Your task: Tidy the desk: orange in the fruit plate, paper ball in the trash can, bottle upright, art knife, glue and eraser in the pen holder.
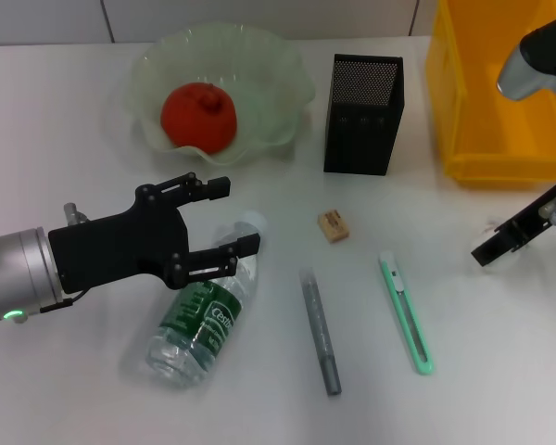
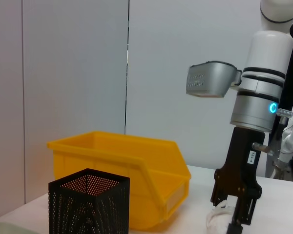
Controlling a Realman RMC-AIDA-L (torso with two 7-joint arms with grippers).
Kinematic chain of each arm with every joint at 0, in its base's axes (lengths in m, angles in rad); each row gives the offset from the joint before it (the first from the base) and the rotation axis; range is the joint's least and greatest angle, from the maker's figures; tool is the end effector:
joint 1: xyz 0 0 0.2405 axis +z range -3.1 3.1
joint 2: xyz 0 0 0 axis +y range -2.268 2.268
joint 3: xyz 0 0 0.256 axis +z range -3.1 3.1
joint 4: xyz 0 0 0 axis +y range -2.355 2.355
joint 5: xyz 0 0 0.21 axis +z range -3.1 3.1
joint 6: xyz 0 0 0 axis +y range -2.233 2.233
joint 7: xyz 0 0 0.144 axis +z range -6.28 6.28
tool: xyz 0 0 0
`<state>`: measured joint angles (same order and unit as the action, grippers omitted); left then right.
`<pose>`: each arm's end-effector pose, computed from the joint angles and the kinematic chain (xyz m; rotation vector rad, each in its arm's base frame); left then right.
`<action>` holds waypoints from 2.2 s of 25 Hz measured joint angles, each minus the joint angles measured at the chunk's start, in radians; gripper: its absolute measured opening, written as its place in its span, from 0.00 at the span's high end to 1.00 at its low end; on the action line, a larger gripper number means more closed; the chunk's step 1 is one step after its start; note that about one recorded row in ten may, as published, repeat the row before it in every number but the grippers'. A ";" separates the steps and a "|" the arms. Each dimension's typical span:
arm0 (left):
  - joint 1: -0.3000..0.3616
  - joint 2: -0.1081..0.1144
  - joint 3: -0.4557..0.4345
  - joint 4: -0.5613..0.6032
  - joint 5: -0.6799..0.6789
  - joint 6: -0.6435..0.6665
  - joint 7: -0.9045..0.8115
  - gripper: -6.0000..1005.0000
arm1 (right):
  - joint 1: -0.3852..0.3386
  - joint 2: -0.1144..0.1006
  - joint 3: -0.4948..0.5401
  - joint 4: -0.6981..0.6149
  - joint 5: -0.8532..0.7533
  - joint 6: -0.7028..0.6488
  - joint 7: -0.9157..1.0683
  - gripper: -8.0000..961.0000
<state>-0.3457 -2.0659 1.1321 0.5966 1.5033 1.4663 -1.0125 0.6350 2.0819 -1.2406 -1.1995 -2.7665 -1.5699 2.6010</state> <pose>-0.2674 0.2902 -0.0306 -2.6638 -0.3036 -0.8421 0.2274 0.3617 0.0150 -2.3998 1.1687 -0.6221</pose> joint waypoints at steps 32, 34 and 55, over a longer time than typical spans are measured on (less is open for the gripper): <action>-0.024 -0.002 0.000 0.001 -0.006 -0.002 0.003 0.20 | 0.048 -0.022 0.278 -0.031 0.037 0.378 -0.003 0.40; -0.024 -0.002 0.000 0.001 -0.006 -0.002 0.003 0.20 | 0.050 -0.023 0.278 -0.025 0.034 0.378 -0.002 0.36; -0.012 0.000 -0.043 0.021 -0.011 0.042 -0.019 0.20 | -0.448 0.003 0.254 -0.274 0.964 0.239 -0.594 0.22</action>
<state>-0.3578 -2.0662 1.0887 0.6178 1.4921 1.5086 -1.0317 0.1871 2.0845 -0.9865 -1.4737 -1.8030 -1.3310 2.0066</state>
